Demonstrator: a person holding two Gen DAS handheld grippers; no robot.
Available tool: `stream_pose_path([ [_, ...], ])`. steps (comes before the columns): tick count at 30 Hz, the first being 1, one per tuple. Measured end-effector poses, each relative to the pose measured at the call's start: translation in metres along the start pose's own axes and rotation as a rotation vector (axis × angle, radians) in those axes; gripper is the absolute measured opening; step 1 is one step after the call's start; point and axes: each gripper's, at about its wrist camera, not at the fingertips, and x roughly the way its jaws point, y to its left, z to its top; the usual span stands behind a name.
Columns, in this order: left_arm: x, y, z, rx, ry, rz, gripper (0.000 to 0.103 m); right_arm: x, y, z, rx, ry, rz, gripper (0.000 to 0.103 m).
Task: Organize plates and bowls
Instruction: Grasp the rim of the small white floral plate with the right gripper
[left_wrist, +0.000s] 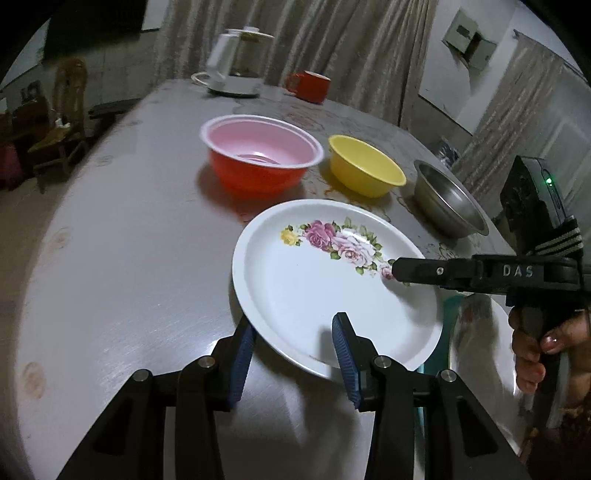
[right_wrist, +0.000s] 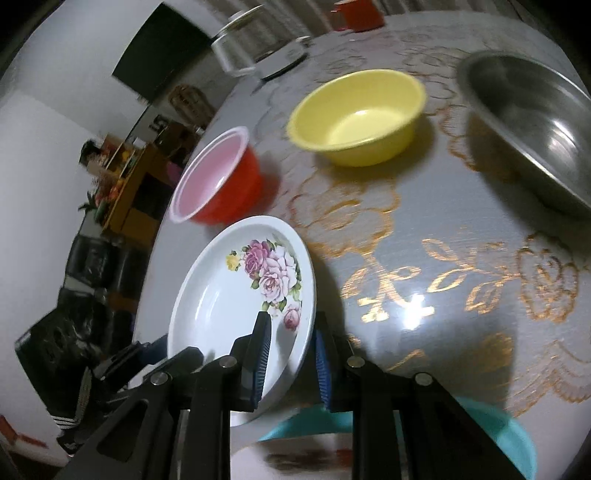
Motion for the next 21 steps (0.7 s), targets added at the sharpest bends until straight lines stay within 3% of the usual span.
stream_pose_path([
  [5, -0.013, 0.010, -0.011, 0.009, -0.033, 0.027, 0.043, 0.004, 0.024, -0.006, -0.075, -0.013, -0.009, 0.022],
  [21, -0.050, 0.001, -0.018, 0.032, -0.142, 0.044, 0.043, -0.016, 0.038, -0.049, -0.069, -0.074, 0.034, 0.022],
])
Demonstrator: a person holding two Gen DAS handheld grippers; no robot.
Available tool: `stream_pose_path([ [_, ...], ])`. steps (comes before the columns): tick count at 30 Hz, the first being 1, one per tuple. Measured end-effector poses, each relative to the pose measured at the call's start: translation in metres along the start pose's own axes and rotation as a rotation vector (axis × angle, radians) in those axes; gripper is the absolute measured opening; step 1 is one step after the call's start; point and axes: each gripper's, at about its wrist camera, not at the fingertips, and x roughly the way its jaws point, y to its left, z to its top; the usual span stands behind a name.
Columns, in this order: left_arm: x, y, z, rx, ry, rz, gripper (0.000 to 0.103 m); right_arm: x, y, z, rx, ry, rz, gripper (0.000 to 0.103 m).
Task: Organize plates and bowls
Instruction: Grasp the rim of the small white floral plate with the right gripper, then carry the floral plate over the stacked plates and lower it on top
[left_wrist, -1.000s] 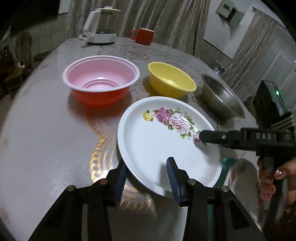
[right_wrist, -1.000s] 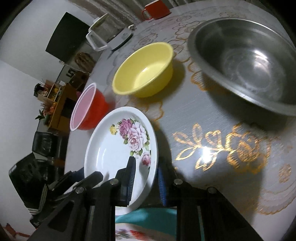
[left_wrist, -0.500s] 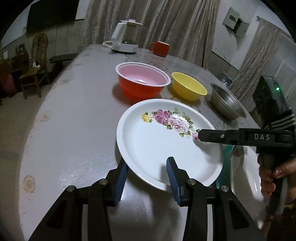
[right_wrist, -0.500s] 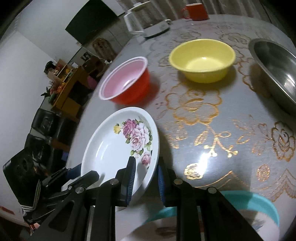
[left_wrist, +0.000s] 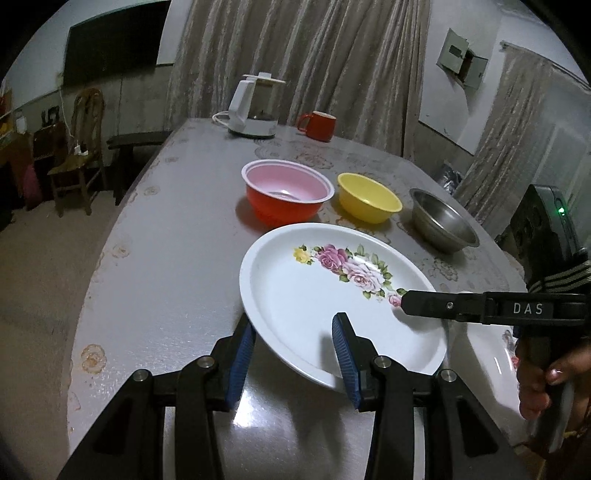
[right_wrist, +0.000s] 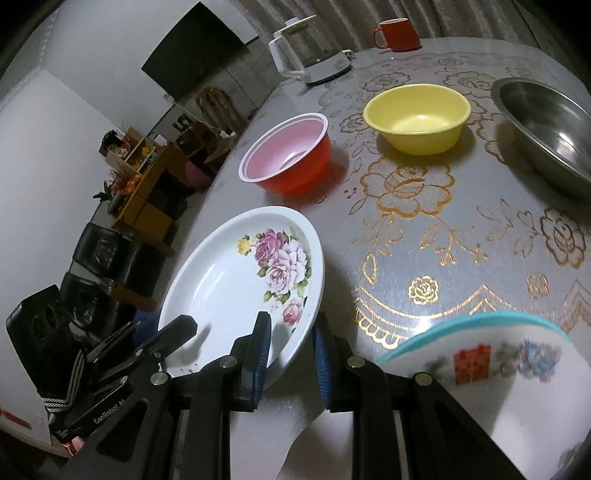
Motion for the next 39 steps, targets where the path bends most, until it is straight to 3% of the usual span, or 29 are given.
stream_pose_path([
  [24, -0.028, -0.068, -0.014, 0.127, -0.033, -0.111, 0.043, -0.072, -0.023, -0.053, 0.120, -0.154, 0.025, 0.022],
  [39, -0.021, -0.126, -0.031, 0.218, 0.024, -0.207, 0.043, -0.121, -0.056, -0.097, 0.215, -0.217, -0.026, 0.023],
])
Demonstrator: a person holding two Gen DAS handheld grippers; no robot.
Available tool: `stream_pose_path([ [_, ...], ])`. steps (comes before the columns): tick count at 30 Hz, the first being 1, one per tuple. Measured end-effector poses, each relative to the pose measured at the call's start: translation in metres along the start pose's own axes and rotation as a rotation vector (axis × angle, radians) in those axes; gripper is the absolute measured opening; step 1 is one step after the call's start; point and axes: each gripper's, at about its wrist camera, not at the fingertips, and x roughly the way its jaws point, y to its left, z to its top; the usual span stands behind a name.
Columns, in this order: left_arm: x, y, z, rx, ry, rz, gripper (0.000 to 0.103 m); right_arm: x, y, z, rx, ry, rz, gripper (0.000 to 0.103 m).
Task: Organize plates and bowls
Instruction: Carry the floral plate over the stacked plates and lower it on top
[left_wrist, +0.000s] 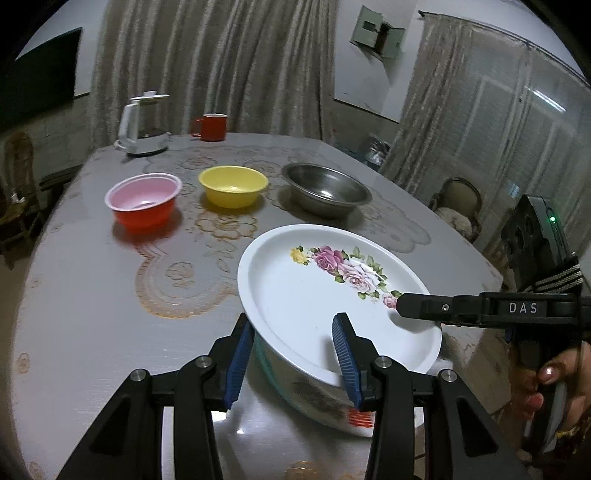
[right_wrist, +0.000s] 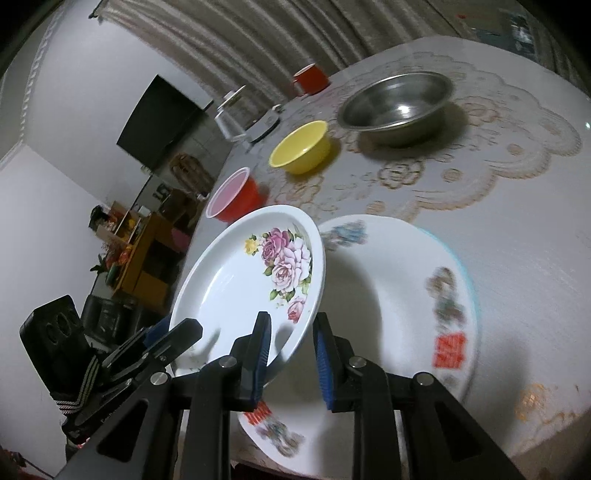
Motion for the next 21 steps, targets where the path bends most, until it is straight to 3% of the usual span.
stream_pose_path([
  [21, 0.031, -0.036, -0.013, 0.050, 0.104, -0.057, 0.046, -0.023, -0.038, -0.023, 0.077, -0.003, -0.105, 0.024],
])
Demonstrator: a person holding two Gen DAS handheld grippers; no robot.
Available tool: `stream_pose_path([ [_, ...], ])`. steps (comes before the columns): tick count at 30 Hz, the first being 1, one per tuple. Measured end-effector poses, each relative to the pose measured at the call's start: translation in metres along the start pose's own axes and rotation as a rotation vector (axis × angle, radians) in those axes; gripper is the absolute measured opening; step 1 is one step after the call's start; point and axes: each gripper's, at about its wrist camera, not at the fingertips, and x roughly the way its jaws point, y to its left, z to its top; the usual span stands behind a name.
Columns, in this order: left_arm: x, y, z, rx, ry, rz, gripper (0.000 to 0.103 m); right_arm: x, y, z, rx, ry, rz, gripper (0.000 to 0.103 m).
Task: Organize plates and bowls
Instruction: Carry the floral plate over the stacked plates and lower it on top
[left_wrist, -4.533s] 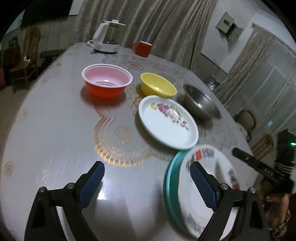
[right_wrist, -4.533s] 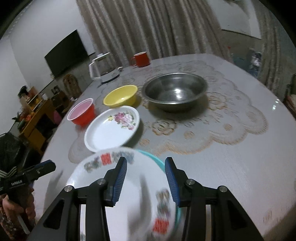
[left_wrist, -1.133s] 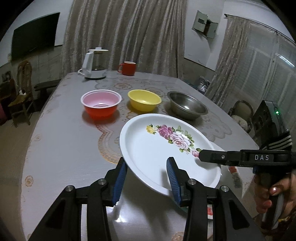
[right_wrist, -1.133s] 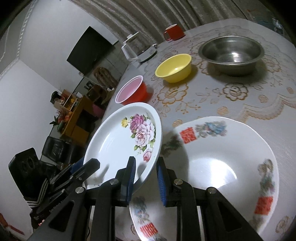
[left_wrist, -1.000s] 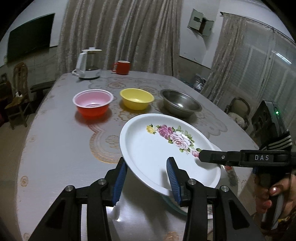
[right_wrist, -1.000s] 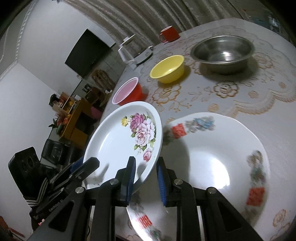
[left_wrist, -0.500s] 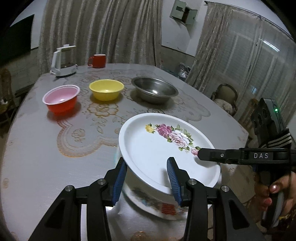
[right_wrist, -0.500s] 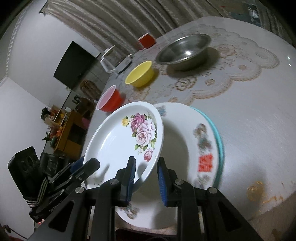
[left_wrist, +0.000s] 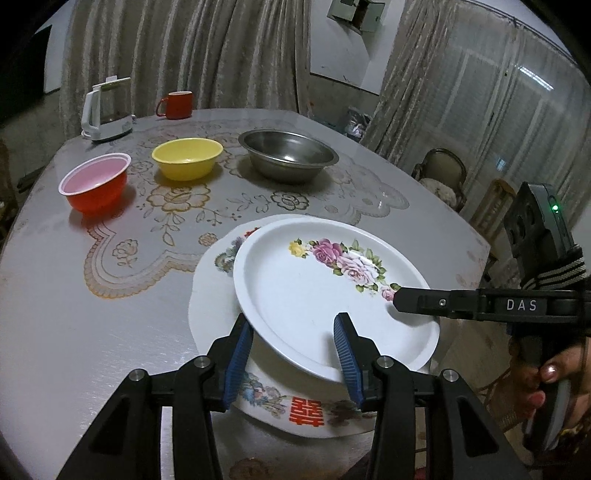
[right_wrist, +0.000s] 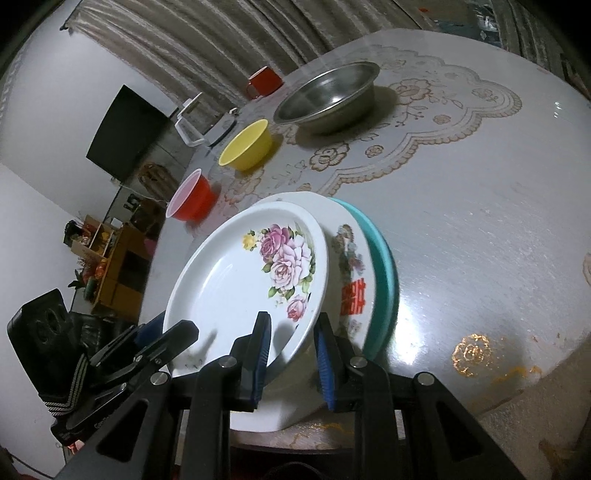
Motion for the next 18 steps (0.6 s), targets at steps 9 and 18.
stream_pose_path([
  [9, 0.008, -0.002, -0.002, -0.004, 0.030, -0.010, 0.047, -0.002, 0.003, -0.001, -0.024, 0.004, -0.053, 0.024],
  [18, 0.015, 0.006, -0.006, -0.047, 0.066, -0.019, 0.048, -0.001, 0.015, -0.001, -0.077, 0.020, -0.135, 0.026],
])
